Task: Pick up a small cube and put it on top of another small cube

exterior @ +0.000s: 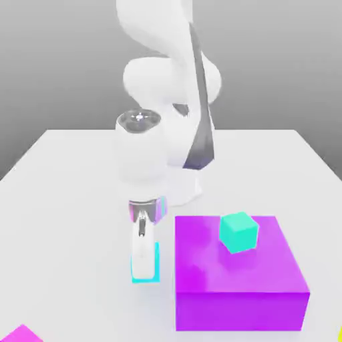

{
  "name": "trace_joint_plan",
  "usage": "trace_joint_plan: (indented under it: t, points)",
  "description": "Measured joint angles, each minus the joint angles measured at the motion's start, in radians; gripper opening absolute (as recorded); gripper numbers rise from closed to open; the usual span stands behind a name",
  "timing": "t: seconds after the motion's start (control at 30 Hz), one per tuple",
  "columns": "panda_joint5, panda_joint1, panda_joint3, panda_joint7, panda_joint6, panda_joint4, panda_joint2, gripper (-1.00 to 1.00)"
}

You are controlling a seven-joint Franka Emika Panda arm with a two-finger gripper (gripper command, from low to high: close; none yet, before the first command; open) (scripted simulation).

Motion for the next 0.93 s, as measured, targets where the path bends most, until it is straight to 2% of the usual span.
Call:
trace_joint_plan:
  t: [0.1, 0.23, 0.47, 0.63, 0.7, 0.83, 0.87, 0.93]
  points:
    - [-0.003, 0.017, 0.019, -0.013, -0.068, 0.019, -0.033, -1.0]
    - [0.092, 0.07, 0.023, -0.035, -0.19, 0.069, -0.089, -1.0]
    - [0.219, 0.222, 0.102, -0.045, -0.458, 0.123, -0.316, -1.0]
    - [0.241, 0.33, 0.171, -0.016, -0.59, 0.116, -0.477, -1.0]
    - [0.246, 0.333, 0.182, -0.003, -0.556, 0.092, -0.475, -1.0]
    - [0.234, 0.328, 0.204, 0.017, -0.405, 0.046, -0.371, -1.0]
    - [0.232, 0.326, 0.209, 0.02, -0.375, 0.037, -0.349, 1.0]
    - [0.232, 0.326, 0.209, 0.02, -0.375, 0.037, -0.349, 1.0]
